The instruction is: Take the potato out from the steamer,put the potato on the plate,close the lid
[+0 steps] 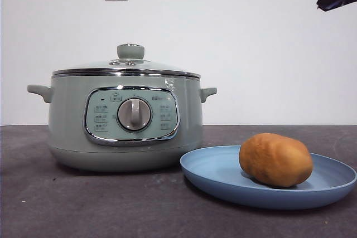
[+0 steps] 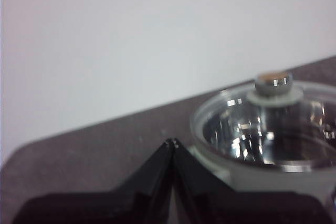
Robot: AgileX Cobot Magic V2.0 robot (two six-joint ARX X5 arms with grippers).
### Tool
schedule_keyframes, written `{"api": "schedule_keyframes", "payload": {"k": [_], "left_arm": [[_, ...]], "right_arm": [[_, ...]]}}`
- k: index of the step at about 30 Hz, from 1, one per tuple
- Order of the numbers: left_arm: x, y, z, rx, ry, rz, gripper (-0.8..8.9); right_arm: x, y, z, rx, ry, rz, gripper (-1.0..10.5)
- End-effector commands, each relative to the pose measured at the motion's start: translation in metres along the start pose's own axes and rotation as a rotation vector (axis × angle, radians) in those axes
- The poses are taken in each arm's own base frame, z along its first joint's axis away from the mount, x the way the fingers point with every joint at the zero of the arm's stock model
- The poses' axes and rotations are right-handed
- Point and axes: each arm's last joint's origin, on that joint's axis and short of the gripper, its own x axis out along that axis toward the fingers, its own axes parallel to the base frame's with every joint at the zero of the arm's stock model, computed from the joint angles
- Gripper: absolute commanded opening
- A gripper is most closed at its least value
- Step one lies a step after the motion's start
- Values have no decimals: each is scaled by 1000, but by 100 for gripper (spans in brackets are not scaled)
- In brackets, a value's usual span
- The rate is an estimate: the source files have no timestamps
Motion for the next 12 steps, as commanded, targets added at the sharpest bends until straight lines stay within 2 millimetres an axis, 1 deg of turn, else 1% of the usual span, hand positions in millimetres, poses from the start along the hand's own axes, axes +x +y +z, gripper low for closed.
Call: {"api": "schedule_keyframes", "payload": {"k": [1,7,12], "left_arm": [[0,-2,-15,-36,10,5,-3],[-2,-7,-43,-72,35,3,-3],[-4,-10,-55,-74,41,2,-3]], "right_arm": [[-1,1,1,-1,-7,3,0],[-1,1,1,-1,-7,3,1],[-1,1,1,-2,-7,3,1]]}}
